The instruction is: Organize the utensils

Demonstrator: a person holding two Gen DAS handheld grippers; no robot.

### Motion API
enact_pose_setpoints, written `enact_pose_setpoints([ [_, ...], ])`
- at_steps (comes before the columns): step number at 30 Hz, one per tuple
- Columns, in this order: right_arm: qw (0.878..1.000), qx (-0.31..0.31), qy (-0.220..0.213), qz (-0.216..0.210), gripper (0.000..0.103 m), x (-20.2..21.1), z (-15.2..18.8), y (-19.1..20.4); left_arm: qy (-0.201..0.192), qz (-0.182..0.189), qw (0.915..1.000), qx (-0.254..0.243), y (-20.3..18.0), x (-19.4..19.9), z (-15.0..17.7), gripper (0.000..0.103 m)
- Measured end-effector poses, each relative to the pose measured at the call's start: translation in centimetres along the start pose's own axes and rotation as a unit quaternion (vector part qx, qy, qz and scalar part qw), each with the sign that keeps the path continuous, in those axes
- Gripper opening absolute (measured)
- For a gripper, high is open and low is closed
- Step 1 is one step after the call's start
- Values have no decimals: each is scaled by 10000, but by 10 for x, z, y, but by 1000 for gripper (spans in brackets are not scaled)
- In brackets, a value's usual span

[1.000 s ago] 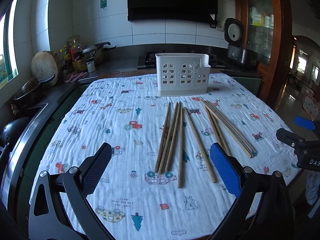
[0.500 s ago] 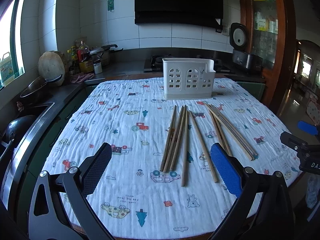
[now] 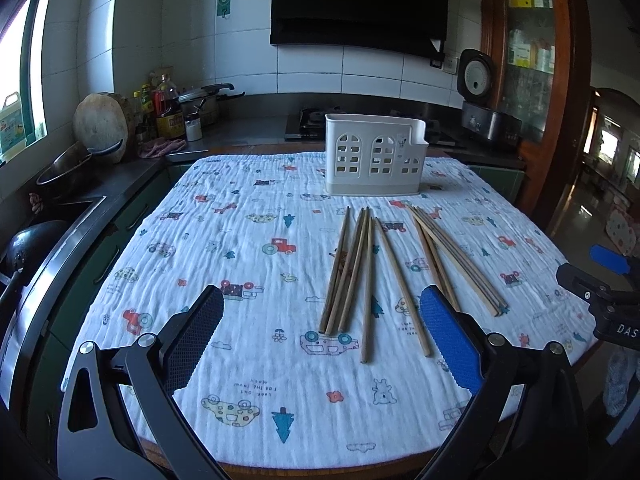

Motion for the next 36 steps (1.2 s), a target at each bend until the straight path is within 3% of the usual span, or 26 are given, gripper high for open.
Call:
enact_pose_setpoints([
  [15, 10000, -80, 17, -8, 96, -3, 1, -4, -192, -6, 9998, 86, 1, 6, -4, 97],
  [20, 10000, -73, 47, -11, 96, -6, 0, -5, -169, 21, 9999, 25, -1, 2, -6, 92],
  [33, 9998, -58, 201, 43, 95, -22, -3, -14, 70, 140, 9997, -176, -5, -18, -6, 68],
  [36, 9996, -64, 261, 23, 87, -27, -4, -17, 183, 165, 9995, -199, -4, -25, -4, 62],
])
Point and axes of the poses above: each gripper's, at about its wrist camera, not at the fingertips, and x roughly against the way its jaws point, y to its left, z to its underside, the point moved 8 cm from there along -x, roughly the way its jaws point, and after that the axes turned 9 degrees about y, right-handed, at the moved point
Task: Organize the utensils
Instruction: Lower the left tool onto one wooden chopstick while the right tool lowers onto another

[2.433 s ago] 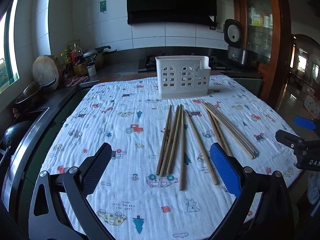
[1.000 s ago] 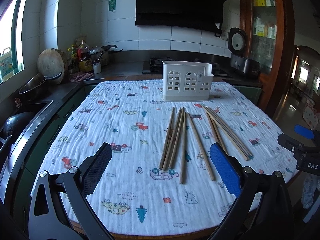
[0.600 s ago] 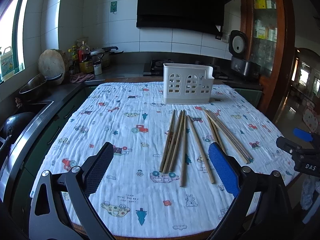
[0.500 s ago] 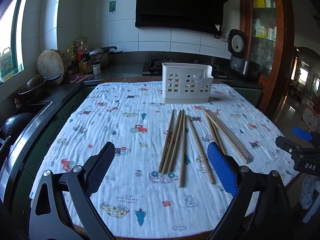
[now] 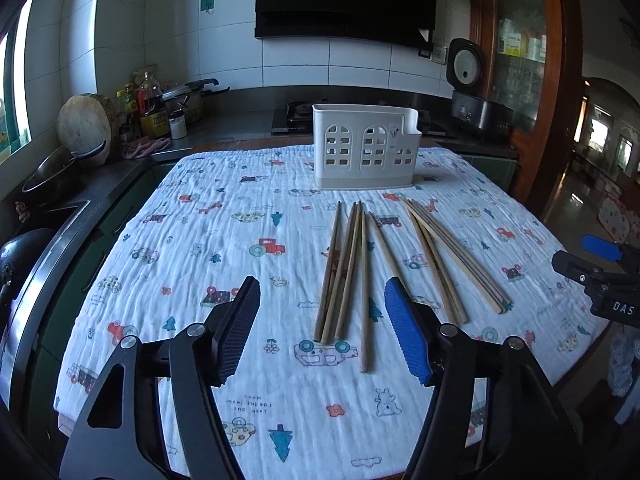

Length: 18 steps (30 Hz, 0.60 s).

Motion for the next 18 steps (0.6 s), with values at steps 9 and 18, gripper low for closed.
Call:
enact_pose_setpoints([
  [9, 9997, -71, 193, -106, 69, -20, 2, -10, 157, 115, 9998, -30, 3, -16, -4, 50],
  [18, 9980, -49, 557, -307, 42, -49, 15, -9, 397, 284, 9988, 13, 5, -39, -1, 36],
])
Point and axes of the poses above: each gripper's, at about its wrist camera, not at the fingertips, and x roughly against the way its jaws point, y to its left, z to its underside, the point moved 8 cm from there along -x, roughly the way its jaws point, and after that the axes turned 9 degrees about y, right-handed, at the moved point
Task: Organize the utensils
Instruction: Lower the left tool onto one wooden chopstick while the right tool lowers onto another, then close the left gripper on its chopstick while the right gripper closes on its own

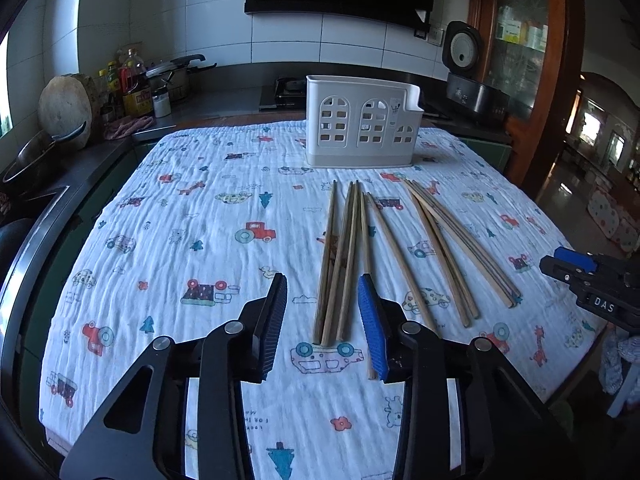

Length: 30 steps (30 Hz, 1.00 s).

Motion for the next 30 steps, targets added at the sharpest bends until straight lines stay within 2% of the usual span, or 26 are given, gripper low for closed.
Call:
enact_pose_setpoints([
  [9, 9994, 122, 283, -146, 26, -29, -1, 8, 191, 153, 9997, 61, 4, -20, 2, 26],
  [22, 9978, 324, 573, -118, 10, -63, -8, 17, 550, 269, 9981, 37, 8, -48, 7, 25],
  [30, 9975, 352, 611, -58, 7, -67, -8, 15, 719, 240, 9971, -96, 6, -68, 5, 23],
])
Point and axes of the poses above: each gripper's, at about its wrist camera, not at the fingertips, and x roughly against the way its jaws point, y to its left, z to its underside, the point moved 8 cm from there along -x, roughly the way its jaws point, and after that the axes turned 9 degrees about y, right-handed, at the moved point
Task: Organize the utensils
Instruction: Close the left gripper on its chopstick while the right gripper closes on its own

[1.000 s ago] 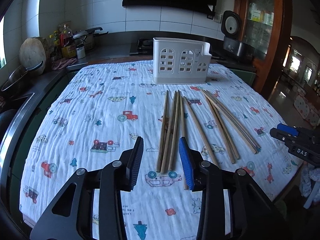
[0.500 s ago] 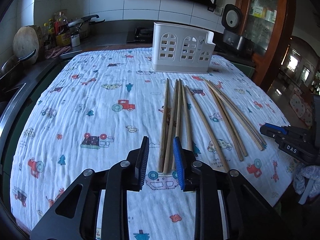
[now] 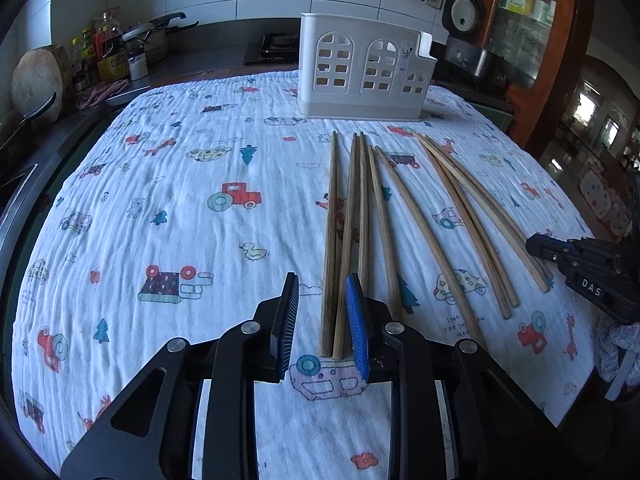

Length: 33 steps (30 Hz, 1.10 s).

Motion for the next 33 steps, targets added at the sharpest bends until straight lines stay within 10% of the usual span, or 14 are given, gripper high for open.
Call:
enact_pose_setpoints([
  [33, 9999, 86, 13, 83, 8, -1, 3, 2, 332, 44, 9994, -59, -2, -28, -4, 15],
])
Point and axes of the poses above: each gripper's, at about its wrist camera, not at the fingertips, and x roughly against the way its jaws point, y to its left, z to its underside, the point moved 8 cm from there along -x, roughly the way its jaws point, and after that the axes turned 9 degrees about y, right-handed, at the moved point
